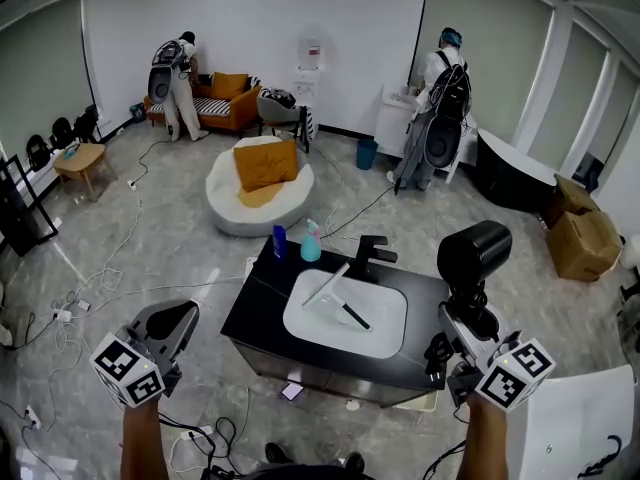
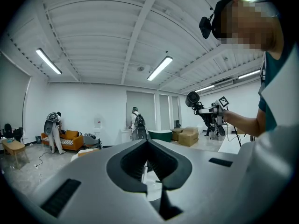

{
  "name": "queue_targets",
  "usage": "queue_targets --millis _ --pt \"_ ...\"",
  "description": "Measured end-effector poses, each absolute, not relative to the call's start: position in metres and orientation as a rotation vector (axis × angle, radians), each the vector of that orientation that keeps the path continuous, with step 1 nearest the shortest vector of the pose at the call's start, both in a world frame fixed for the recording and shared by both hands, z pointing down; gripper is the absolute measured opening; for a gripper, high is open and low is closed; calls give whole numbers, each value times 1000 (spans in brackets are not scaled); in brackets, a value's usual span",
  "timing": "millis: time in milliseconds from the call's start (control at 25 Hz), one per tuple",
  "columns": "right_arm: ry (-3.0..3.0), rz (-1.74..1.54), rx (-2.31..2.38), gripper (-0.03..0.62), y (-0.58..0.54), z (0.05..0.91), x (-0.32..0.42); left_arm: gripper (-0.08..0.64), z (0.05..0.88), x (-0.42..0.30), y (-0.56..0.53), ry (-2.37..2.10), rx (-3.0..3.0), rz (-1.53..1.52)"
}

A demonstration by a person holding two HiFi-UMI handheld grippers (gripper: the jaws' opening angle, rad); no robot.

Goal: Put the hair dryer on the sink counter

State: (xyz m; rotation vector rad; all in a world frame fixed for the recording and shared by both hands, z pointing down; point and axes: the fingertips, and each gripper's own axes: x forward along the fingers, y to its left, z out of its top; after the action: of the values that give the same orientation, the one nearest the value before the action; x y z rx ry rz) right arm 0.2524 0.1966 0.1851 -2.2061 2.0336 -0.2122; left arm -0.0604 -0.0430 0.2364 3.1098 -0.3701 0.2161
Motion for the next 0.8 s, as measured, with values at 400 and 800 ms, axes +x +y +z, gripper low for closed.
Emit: queue_targets --millis 400,800 --pt "2019 -202 -2227 183 156 185 221 5 238 -98 -86 -355 3119 187" --pt "2147 -203 -2121 183 79 181 213 5 247 -128 -124 -513 3080 183"
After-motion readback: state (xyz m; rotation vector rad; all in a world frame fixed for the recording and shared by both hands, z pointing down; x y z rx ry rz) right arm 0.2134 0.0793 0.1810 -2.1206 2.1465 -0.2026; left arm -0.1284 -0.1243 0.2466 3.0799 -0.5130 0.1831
